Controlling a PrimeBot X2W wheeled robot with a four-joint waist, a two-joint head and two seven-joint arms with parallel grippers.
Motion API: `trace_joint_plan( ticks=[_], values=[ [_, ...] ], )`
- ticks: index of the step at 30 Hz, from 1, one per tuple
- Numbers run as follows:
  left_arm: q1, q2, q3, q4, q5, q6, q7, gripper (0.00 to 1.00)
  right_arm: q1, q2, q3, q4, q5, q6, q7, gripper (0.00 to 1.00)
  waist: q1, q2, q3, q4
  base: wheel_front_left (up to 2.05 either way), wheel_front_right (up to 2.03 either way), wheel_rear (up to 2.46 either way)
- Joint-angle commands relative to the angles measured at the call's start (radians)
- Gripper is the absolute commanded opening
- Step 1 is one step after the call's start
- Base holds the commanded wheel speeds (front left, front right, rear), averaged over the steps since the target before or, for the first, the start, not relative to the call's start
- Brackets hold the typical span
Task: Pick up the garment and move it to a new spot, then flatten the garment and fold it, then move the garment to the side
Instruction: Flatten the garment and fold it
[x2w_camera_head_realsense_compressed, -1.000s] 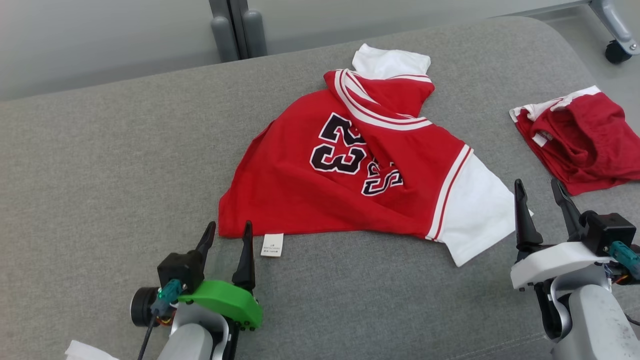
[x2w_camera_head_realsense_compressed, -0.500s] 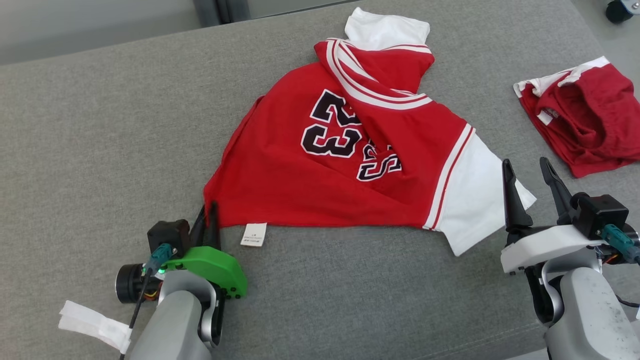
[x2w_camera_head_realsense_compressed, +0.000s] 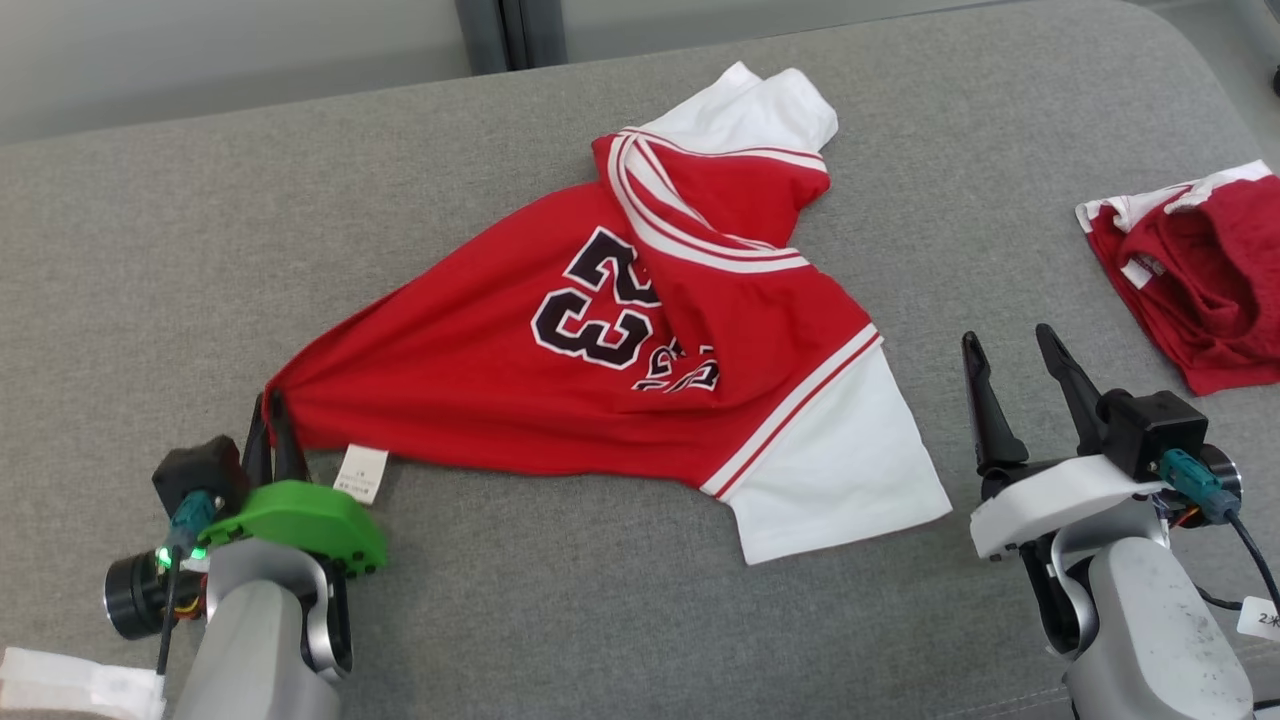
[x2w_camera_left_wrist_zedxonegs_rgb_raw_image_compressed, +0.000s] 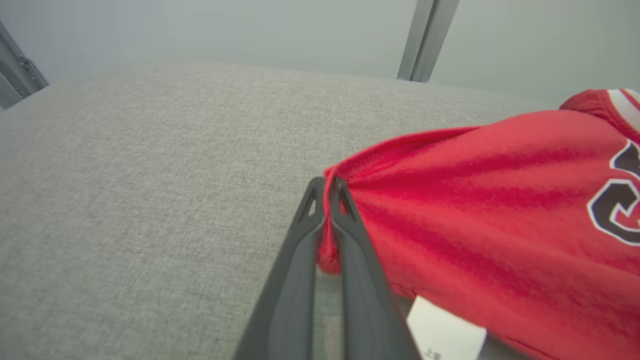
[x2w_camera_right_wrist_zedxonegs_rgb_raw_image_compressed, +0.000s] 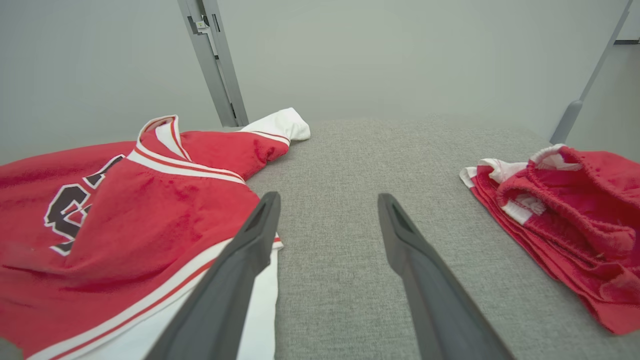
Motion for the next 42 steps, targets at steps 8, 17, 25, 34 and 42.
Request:
trace_joint_plan(
  ticks=[8, 17, 25, 34, 42],
  values=[
    [0.141, -0.006, 0.075, 0.037, 0.001, -0.009, 0.0, 0.0, 0.043, -0.004, 0.032, 0.026, 0.018, -0.002, -0.004, 1.0, 0.0, 0.0, -0.087, 0.037, 0.0, 0.0, 0.0],
    [0.234, -0.009, 0.051, -0.051, 0.015, -0.031, 0.0, 1.0, 0.078, -0.003, 0.054, 0.035, 0.022, -0.002, -0.004, 1.0, 0.0, 0.0, -0.138, 0.067, 0.0, 0.0, 0.0],
    [0.312, -0.01, 0.031, -0.184, 0.138, -0.038, 0.0, 1.0, 0.112, -0.004, 0.091, 0.019, -0.02, -0.002, -0.004, 1.0, 0.0, 0.0, -0.176, 0.066, 0.0, 0.0, 0.0],
    [0.384, -0.009, -0.038, -0.208, 0.113, -0.02, 0.0, 1.0, 0.149, -0.004, 0.117, 0.065, -0.057, -0.002, -0.004, 1.0, 0.0, 0.0, -0.18, 0.068, 0.0, 0.0, 0.0],
    [0.341, -0.01, -0.061, -0.196, 0.098, -0.005, 0.0, 1.0, 0.099, -0.004, 0.104, 0.184, -0.102, -0.002, -0.004, 1.0, 0.0, 0.0, -0.131, 0.084, 0.0, 0.0, 0.0]
  ],
)
